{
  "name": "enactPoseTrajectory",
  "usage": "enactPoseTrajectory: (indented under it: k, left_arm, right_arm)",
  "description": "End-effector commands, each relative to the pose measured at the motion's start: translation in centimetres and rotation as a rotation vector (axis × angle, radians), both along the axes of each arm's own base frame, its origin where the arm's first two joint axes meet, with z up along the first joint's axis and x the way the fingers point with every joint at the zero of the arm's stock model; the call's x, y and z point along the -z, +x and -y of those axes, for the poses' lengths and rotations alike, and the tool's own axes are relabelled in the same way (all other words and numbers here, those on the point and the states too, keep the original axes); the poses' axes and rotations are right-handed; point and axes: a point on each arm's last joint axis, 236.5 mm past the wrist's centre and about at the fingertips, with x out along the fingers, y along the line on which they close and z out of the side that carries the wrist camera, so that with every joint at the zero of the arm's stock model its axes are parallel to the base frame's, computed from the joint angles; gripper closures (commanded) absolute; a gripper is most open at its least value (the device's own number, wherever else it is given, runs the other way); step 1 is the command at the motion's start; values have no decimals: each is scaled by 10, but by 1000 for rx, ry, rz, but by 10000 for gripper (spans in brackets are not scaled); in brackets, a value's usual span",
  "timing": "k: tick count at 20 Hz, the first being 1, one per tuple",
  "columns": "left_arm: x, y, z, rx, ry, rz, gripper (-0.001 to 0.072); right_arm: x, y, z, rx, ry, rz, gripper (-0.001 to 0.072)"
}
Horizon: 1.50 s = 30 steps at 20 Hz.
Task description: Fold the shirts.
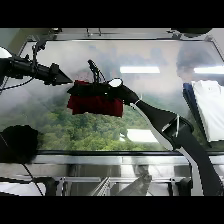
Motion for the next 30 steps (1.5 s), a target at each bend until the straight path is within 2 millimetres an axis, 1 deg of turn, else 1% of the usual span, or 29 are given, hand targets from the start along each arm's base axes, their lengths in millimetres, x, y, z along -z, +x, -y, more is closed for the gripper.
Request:
enactPoseTrajectory:
  k: [1, 2, 3, 5, 6, 7, 8, 9, 10, 11, 12, 13, 15, 16, 18, 19, 20, 21, 22, 23, 25, 26, 27, 30]
  left_arm:
    - [0, -3, -7, -14, -36, -13, 707]
    - [-5, -4, -5, -12, -60, -12, 707]
    - [-10, -3, -2, -13, -84, -4, 707]
    - [-17, -4, -3, -15, -106, 5, 708]
    - [-19, -5, -4, -14, -96, 11, 708]
    - [-24, -8, -7, -18, -100, 16, 708]
    - [-29, -13, -10, -38, -101, 29, 707]
    - [-32, -18, -13, -64, -95, 53, 707]
    - [-32, -27, -17, -94, -88, 63, 707]
    - [-30, -39, -20, -114, -85, 65, 707]
    - [-26, -52, -22, -131, -84, 64, 707]
    - [-21, -66, -24, -156, -83, 60, 707]
    - [-11, -86, -29, -227, -76, 58, 707]
    - [-7, -94, -32, -261, -70, 65, 706]
    - [-4, -108, -33, -294, -62, 81, 707]
    - [-5, -113, -34, -306, -57, 96, 707]
    - [-8, -115, -35, -318, -52, 114, 707]
    - [-13, -116, -36, -331, -45, 140, 707]
    - [-18, -117, -38, -342, -39, 162, 707]
    - [-22, -116, -38, -347, -34, 182, 707]
    - [-28, -115, -40, -361, -26, 212, 707]
    - [-28, -114, -41, -365, -26, 214, 707]
    - [-27, -113, -42, -366, -21, 213, 706]
    - [-27, -110, -45, -380, -14, 223, 706]
  right_arm:
    - [-60, 0, 36, -95, 117, 27, 700]
    - [-74, 5, 59, -111, 108, 30, 695]
    - [-83, 10, 81, -115, 78, 21, 696]
    - [-92, 20, 128, -105, -13, -15, 696]
    - [-96, 20, 151, -108, -53, -43, 696]
    - [-102, 15, 175, -130, -79, -66, 696]
    - [-108, 5, 194, -176, -94, -69, 696]
    - [-110, -10, 215, -238, -107, -89, 696]
    - [-108, -22, 232, -279, -117, -119, 695]
    - [-104, -28, 247, -287, -120, -163, 695]
    - [-99, -28, 259, -254, -117, -200, 696]
    - [-91, -21, 270, -191, -109, -217, 695]
    - [-63, 1, 290, -9, -109, -231, 687]
    - [-47, 4, 297, 34, -115, -239, 687]
    - [-17, 1, 301, 55, -123, -313, 687]
    - [-1, 0, 301, 52, -130, -348, 641]
    - [15, 5, 301, 65, -140, -375, 319]
    - [33, 12, 303, 93, -158, -397, 83]
    - [51, 19, 305, 121, -173, -419, 68]
    - [65, 23, 306, 140, -181, -443, 69]
    - [87, 27, 305, 161, -194, -475, 70]
    - [95, 28, 302, 171, -203, -485, 112]
    - [100, 30, 297, 183, -214, -483, 219]
    - [108, 31, 279, 196, -253, -454, 224]
